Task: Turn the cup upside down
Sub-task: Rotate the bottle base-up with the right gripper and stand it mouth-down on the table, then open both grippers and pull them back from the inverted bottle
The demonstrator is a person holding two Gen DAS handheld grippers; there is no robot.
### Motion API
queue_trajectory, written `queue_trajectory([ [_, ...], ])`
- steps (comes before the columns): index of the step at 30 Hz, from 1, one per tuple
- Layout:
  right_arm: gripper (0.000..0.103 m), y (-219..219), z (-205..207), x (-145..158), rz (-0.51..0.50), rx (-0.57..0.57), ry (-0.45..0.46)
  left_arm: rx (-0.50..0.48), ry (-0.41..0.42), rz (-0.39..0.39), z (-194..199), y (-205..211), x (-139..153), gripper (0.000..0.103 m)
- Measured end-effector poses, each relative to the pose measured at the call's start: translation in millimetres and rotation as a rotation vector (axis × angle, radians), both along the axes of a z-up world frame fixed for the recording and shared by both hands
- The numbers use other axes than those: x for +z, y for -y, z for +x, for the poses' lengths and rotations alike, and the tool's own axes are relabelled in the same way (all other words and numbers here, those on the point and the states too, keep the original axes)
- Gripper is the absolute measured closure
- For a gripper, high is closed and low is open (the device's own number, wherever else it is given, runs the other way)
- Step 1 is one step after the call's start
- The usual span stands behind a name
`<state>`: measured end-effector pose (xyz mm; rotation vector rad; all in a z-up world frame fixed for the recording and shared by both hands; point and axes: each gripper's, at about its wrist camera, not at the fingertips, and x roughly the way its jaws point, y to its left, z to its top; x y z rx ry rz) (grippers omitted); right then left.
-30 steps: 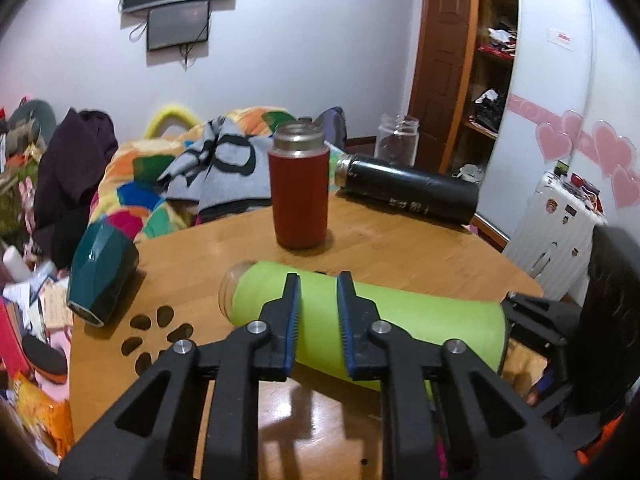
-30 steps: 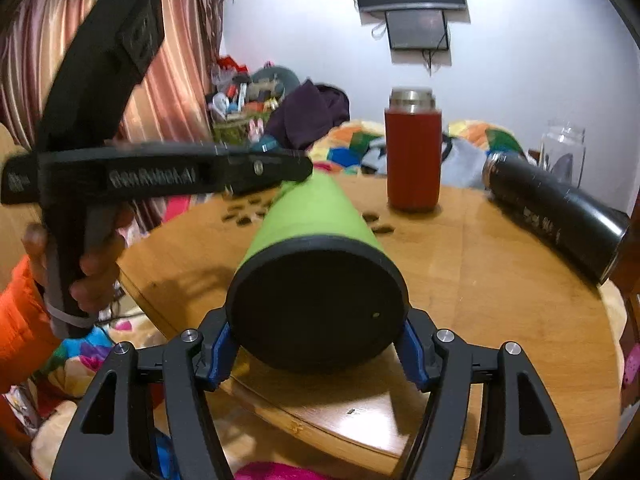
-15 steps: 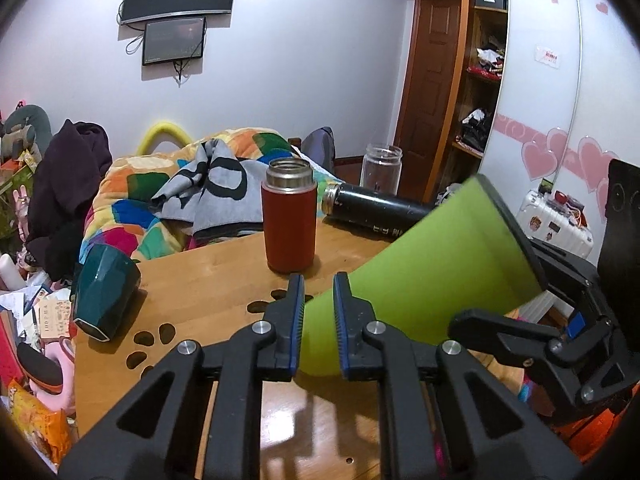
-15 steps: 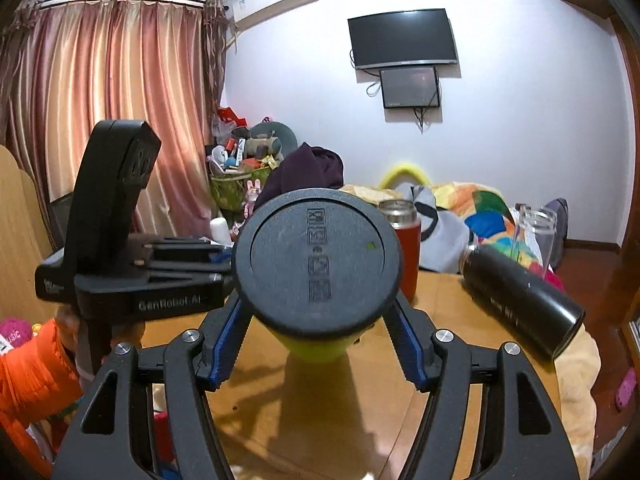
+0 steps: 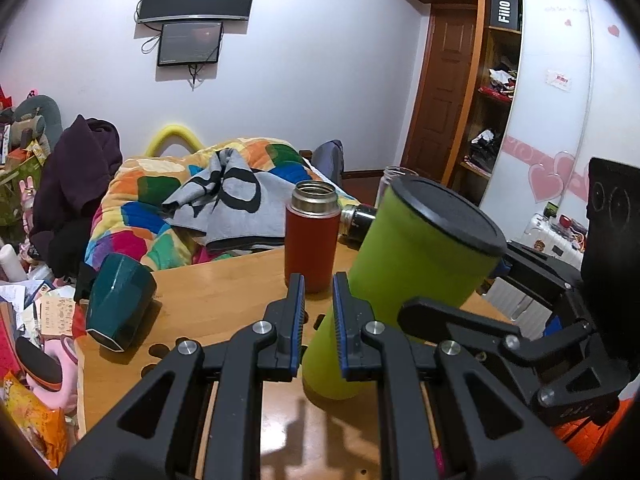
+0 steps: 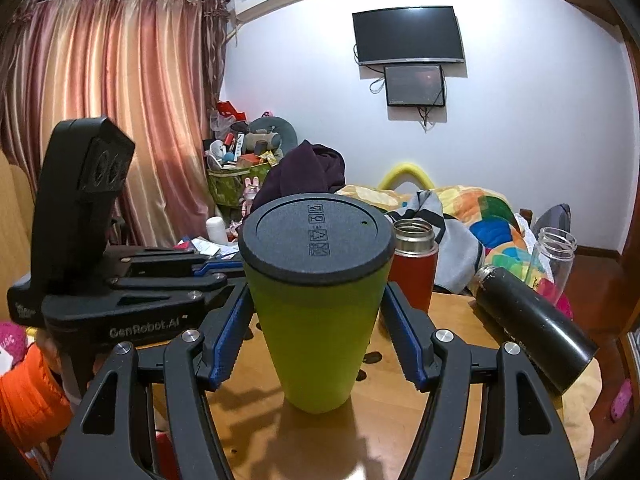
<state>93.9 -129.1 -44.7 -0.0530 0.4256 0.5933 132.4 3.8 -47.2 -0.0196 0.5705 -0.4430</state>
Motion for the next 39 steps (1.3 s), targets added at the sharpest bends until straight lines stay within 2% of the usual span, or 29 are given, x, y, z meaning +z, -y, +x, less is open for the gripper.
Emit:
queue_trajectory([
  [9,0.041,-8.5,12.9,1.1,0.001,-0.016,-0.029,0.030,-0.017,-0.012,6.2,-7.8,-8.9,0.090],
  [15,0.041,-15.5,9.2,1.9,-0.022,-0.015,-0.020,0.036,-0.027,-0.014,3.8,-12.4,-13.0,0.090],
  [30,0.041,-20.8,15.0,1.6,-0.013,-0.018,-0.064,0.054,-0.038,-0.010,-0.8,-22.5,-18.6,0.090],
  [34,0.041,-13.7,9.5,3.8,0.011,-0.022,-0.043,0.080,-0.022,-0.005,-5.7,-28.3,-14.8,0.089],
  [39,0.041,-7.2,-4.4,11.8,-0.001,-0.038,-0.004,0.114,0.017,-0.007,-19.5,-34.3,-2.5,0.082],
])
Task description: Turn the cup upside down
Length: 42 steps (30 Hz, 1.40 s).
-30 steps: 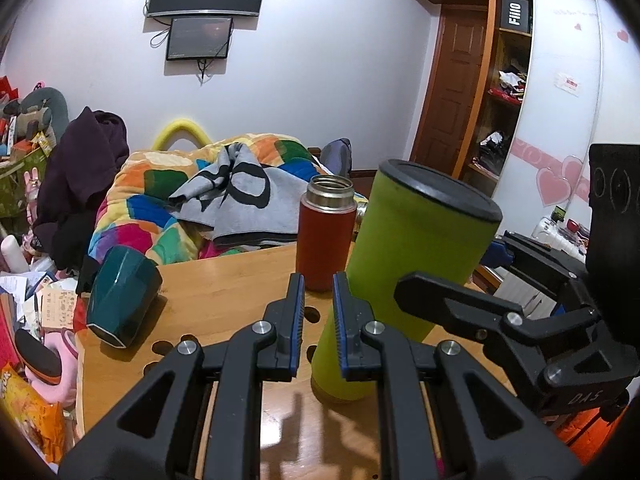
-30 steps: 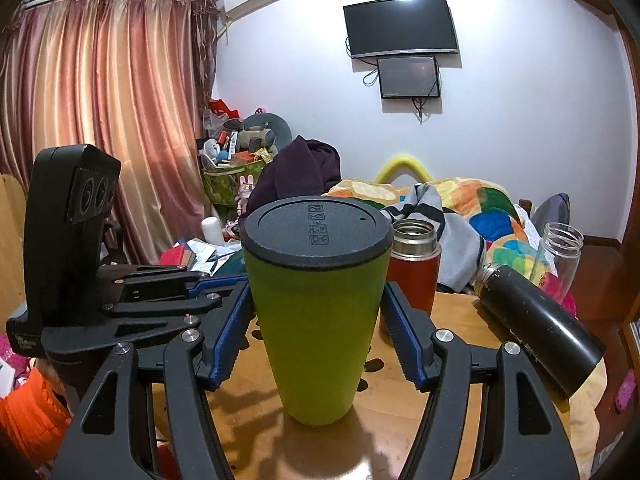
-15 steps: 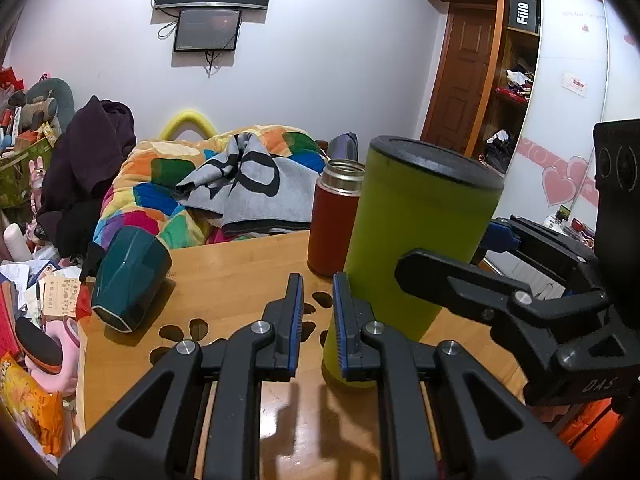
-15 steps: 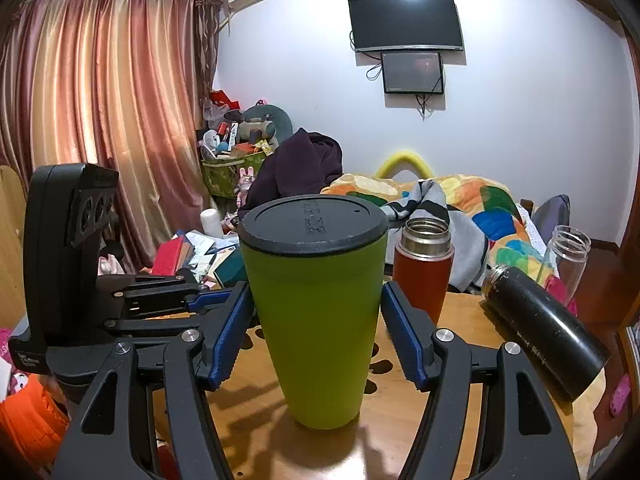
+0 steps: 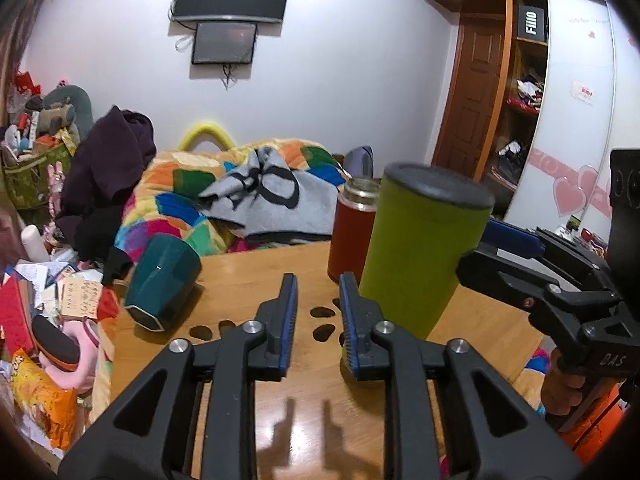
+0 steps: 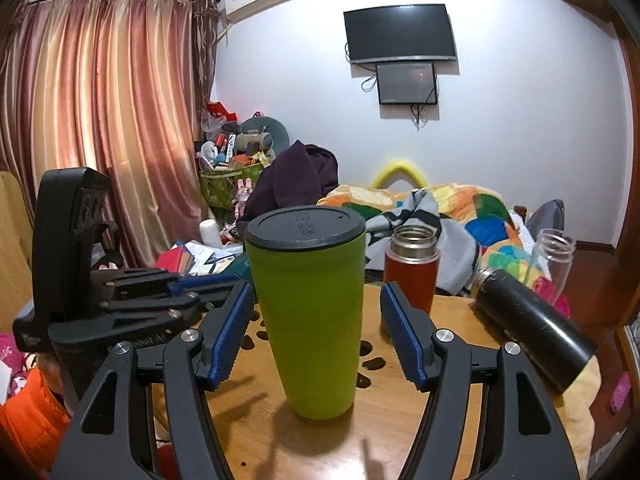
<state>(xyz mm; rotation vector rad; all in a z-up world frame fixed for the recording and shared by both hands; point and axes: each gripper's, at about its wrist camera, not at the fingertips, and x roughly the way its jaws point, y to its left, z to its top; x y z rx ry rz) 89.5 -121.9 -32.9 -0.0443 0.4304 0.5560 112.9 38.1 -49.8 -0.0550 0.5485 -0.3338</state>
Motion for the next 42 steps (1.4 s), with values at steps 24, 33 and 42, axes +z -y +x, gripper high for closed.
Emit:
queue_trajectory([
  [24,0.000,63.3,-88.2,59.0,0.111,-0.172,0.166,0.218,0.352,0.101,-117.0,38.6,64.5,0.000],
  [33,0.000,66.9,-107.3,56.5,0.084,-0.190,0.194,0.234,0.360,0.064,-128.9,42.7,62.0,0.000],
  [42,0.000,65.6,-109.0,55.4,0.082,-0.194,0.198,0.250,0.370,0.071,-130.5,42.5,61.0,0.000],
])
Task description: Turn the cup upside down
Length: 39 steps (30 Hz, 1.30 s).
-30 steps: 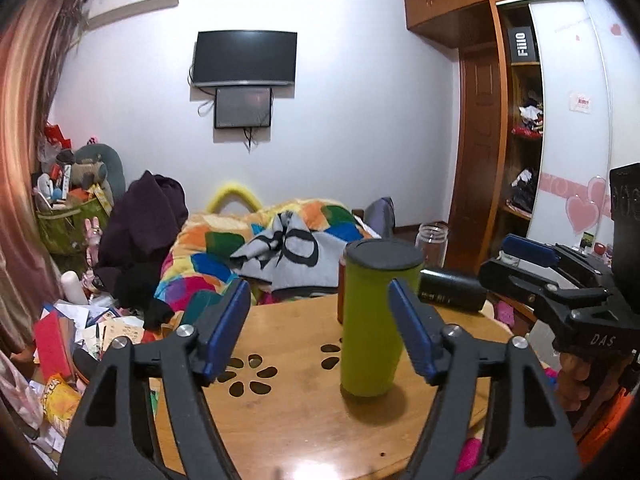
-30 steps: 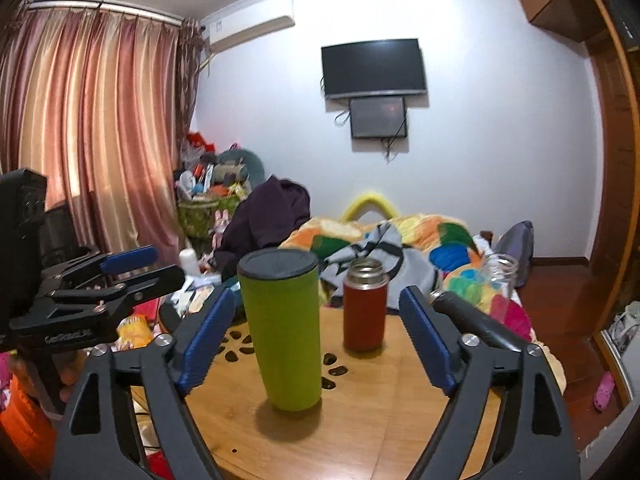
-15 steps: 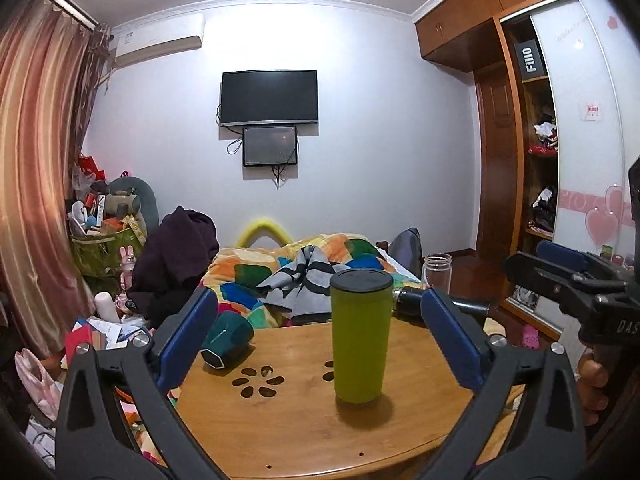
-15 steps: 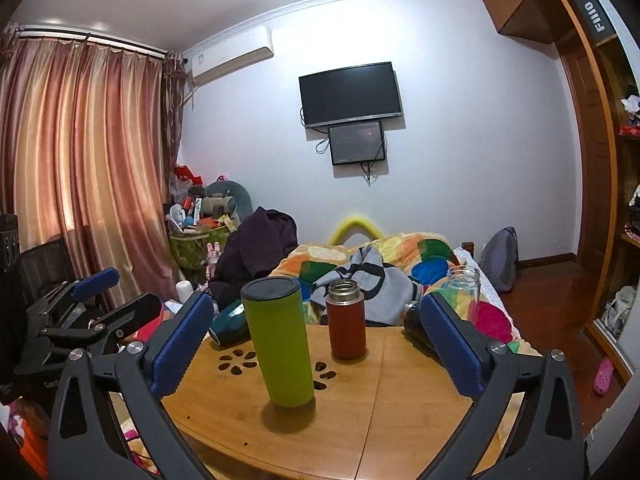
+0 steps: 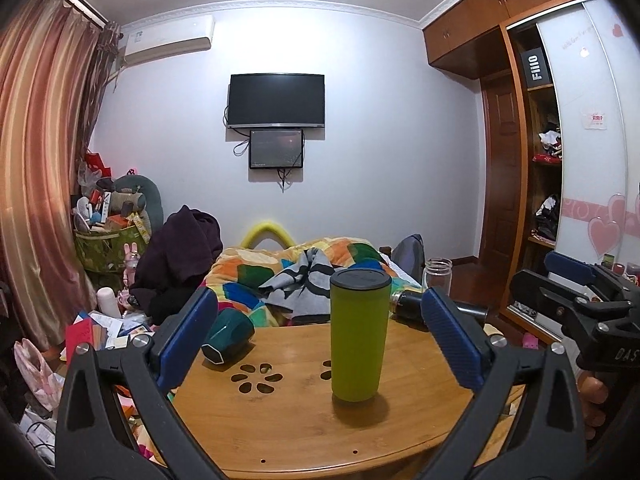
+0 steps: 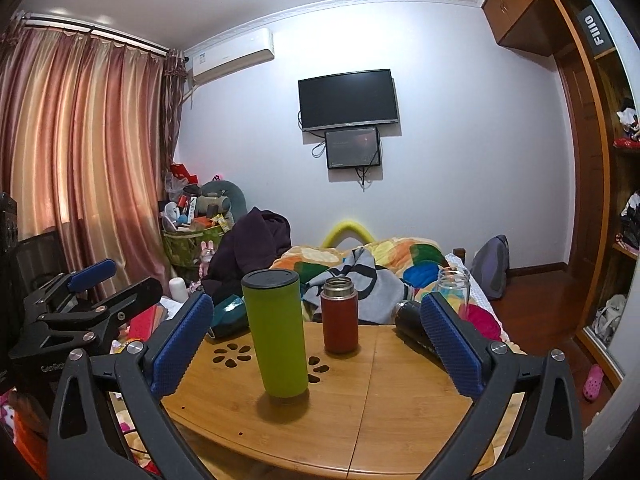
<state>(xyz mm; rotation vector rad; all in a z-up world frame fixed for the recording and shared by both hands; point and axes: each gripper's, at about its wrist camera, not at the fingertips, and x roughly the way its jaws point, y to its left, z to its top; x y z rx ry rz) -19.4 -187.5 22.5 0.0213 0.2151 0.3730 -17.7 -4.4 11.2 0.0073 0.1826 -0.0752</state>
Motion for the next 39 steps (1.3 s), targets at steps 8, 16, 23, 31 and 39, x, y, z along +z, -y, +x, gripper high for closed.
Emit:
queue_trajectory([
  [8,0.000,1.1,1.6,-1.2,0.006,0.000,-0.011,0.006,0.000,-0.001,-1.4,-0.2,-2.0,0.000],
  [16,0.000,1.2,1.5,-2.9,0.007,0.003,-0.010,0.006,-0.004,-0.001,-2.1,-0.4,-1.6,0.000],
  [23,0.000,0.8,1.6,-3.2,0.008,0.002,-0.011,0.005,-0.004,-0.002,-1.6,-1.0,-1.5,0.000],
  [31,0.000,0.7,2.1,-3.4,0.014,0.001,-0.015,0.005,-0.004,-0.002,-1.3,-1.3,-1.8,0.000],
  [39,0.000,1.0,2.2,-3.3,0.015,0.002,-0.014,0.007,-0.002,-0.006,-1.0,-1.5,-1.3,0.000],
])
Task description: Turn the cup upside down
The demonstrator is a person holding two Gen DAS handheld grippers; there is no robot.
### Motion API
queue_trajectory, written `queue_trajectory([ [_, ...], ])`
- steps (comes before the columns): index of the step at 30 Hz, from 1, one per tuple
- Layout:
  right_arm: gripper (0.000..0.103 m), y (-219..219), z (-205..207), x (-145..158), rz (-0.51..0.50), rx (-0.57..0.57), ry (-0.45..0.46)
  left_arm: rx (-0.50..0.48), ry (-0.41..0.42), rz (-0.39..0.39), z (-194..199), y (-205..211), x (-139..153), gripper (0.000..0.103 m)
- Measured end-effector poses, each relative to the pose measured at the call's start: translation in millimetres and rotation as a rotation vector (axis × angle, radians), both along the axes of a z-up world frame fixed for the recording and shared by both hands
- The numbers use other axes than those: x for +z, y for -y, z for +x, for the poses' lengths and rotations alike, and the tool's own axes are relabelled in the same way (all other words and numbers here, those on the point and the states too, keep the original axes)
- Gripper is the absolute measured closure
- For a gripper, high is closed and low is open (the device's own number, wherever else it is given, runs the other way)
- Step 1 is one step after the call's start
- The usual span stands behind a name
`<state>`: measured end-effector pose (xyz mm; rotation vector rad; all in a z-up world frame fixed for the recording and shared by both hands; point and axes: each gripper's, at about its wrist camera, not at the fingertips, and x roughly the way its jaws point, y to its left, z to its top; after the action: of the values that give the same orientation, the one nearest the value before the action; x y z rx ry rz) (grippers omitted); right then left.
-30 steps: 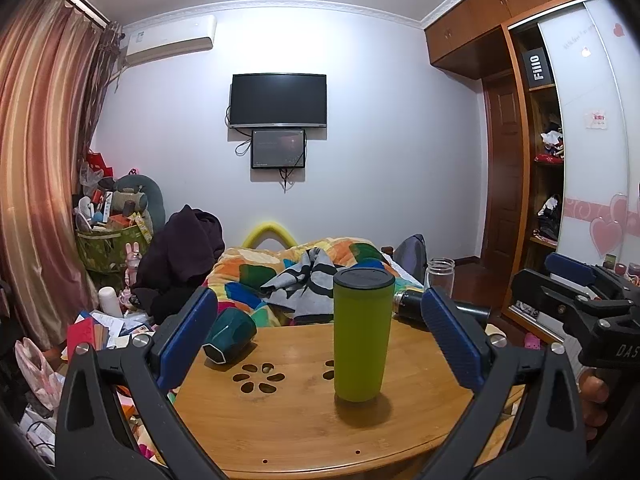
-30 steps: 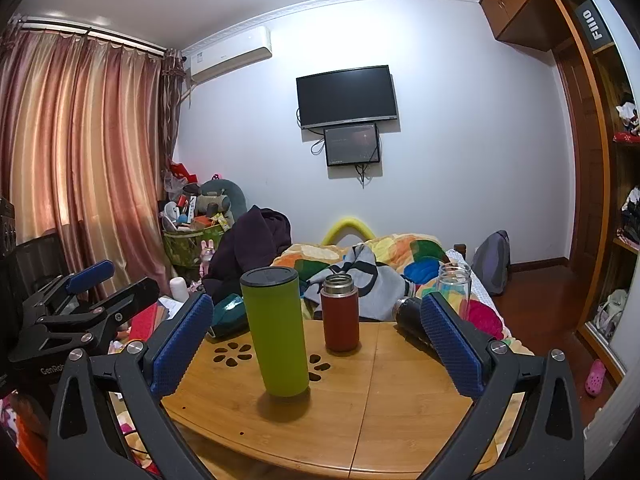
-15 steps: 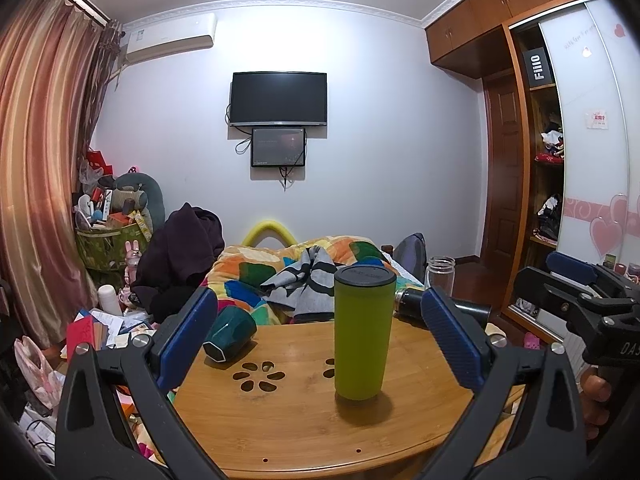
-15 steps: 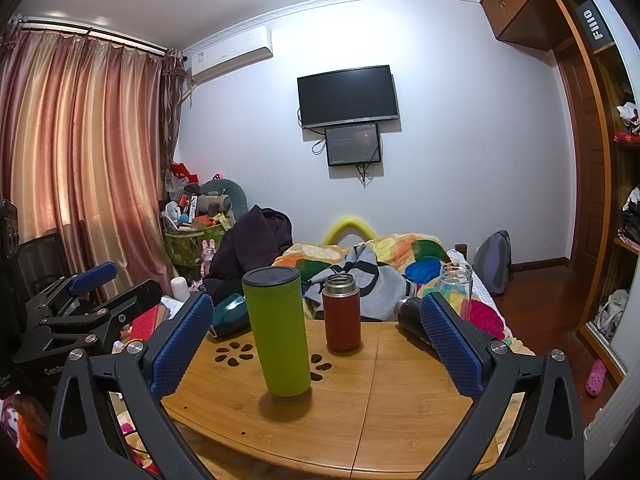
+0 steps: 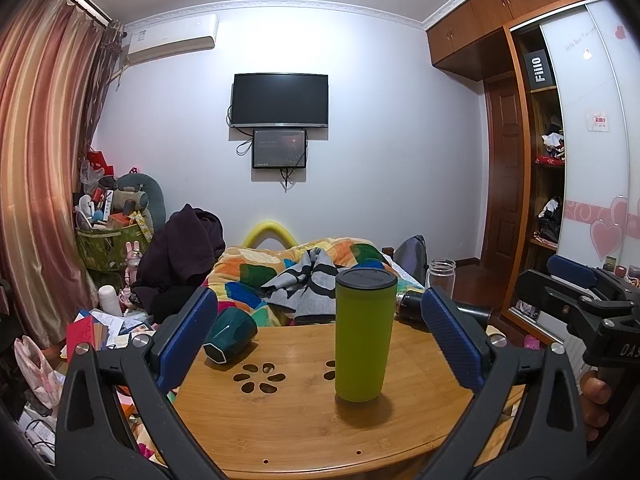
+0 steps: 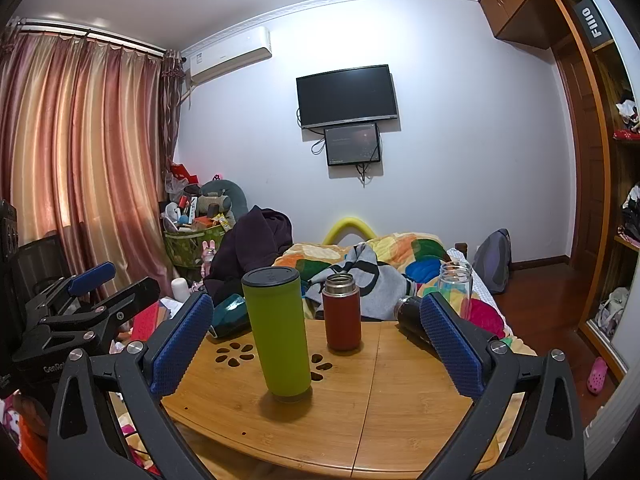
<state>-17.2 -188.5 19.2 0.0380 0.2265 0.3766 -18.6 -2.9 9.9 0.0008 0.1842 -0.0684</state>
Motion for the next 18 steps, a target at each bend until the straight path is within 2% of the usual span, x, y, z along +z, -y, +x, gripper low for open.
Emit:
queue_trajectory([
  [18,0.000,-0.3,-1.0,0.3,0.003,0.004,-0.001,-0.024,-0.005,0.017,0.8,2.9,-1.7,0.000],
])
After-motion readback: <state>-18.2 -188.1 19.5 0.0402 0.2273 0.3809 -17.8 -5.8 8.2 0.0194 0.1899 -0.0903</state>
